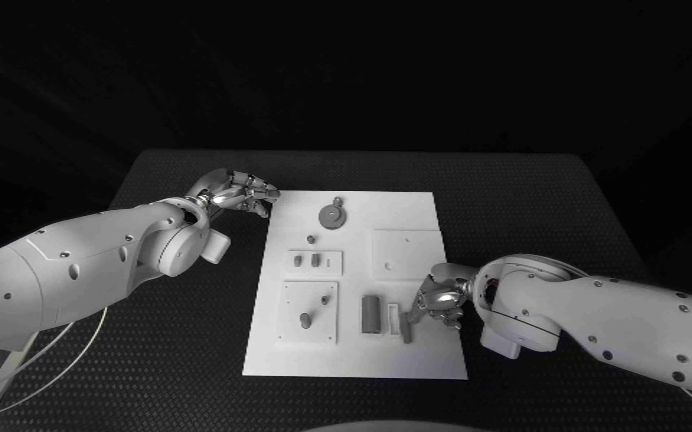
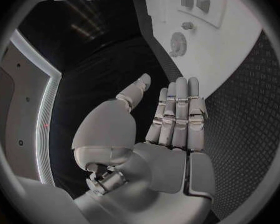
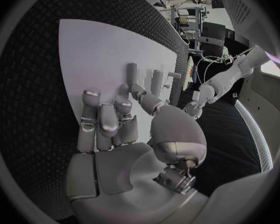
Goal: Assemble the parts on the task board
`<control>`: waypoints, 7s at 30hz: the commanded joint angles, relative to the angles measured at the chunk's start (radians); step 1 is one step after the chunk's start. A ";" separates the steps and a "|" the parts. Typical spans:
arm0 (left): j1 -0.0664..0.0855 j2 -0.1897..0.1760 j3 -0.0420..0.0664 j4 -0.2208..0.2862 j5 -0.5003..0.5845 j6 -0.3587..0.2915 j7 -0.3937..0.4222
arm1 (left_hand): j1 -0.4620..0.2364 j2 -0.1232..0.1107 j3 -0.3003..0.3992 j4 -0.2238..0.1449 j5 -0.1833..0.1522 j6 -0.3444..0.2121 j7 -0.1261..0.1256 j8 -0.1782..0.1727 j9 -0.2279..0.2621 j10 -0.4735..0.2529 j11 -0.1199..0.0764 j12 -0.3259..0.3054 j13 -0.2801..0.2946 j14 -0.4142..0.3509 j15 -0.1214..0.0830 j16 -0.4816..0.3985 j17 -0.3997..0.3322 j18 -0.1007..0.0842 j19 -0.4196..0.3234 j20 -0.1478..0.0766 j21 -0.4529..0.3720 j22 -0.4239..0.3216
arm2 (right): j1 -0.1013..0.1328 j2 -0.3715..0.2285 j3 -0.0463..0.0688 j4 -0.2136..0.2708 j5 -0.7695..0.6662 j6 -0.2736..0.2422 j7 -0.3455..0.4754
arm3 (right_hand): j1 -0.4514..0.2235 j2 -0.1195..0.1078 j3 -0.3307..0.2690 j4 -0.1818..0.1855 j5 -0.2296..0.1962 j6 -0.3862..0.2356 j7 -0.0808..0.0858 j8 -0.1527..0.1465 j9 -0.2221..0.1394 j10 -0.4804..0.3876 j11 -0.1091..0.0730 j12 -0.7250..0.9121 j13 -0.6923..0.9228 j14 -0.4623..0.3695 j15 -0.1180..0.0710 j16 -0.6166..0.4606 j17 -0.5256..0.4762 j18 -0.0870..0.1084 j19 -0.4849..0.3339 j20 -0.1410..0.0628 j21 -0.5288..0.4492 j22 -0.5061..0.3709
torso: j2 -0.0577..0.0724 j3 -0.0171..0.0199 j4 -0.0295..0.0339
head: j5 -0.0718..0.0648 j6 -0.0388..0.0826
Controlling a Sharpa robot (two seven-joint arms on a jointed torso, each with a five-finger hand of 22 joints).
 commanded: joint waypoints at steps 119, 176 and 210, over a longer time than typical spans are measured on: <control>0.000 -0.001 0.000 0.011 -0.011 0.015 -0.010 | -0.008 0.001 0.000 0.000 -0.001 -0.010 0.000 0.002 -0.002 -0.005 0.002 -0.002 -0.001 0.001 0.006 -0.006 0.006 -0.001 -0.006 0.002 0.004 -0.001 | -0.006 0.037 -0.012 0.024 -0.715 0.322 -0.066 | 0.043 -0.015 0.042 -0.007 0.003 -0.010 0.027 -0.010 -0.019 0.013 0.007 0.001 -0.011 -0.024 0.003 -0.011 -0.029 0.030 -0.014 0.012 -0.004 0.020 | 0.000 0.0000 -0.0004 | -0.012 -0.015; 0.001 -0.007 0.000 0.019 -0.018 0.014 -0.019 | -0.005 0.001 0.003 -0.002 -0.001 -0.010 0.000 0.003 -0.002 -0.005 0.002 -0.002 -0.001 0.002 0.006 -0.007 0.008 -0.001 -0.005 0.002 0.004 0.000 | 0.023 0.001 -0.018 0.035 0.081 -0.108 -0.041 | 0.074 0.033 0.023 -0.008 0.003 0.035 0.007 0.017 -0.016 0.036 -0.012 0.010 -0.017 0.003 -0.012 0.001 -0.002 0.030 -0.002 0.008 0.012 0.017 | 0.001 -0.0001 -0.0020 | -0.018 -0.012; 0.001 -0.007 0.000 0.021 -0.018 0.014 -0.022 | -0.005 -0.001 0.003 -0.002 -0.001 -0.010 0.001 0.003 -0.003 -0.006 0.002 -0.002 -0.001 0.002 0.006 -0.007 0.010 -0.001 -0.005 0.002 0.004 0.000 | 0.013 0.040 -0.027 0.001 0.088 -0.050 -0.051 | 0.067 0.035 0.019 -0.008 0.003 0.032 0.008 0.016 -0.017 0.036 -0.011 0.008 -0.018 -0.001 -0.013 -0.003 -0.012 0.030 -0.005 0.009 0.010 0.016 | 0.000 0.0002 0.0002 | -0.022 -0.020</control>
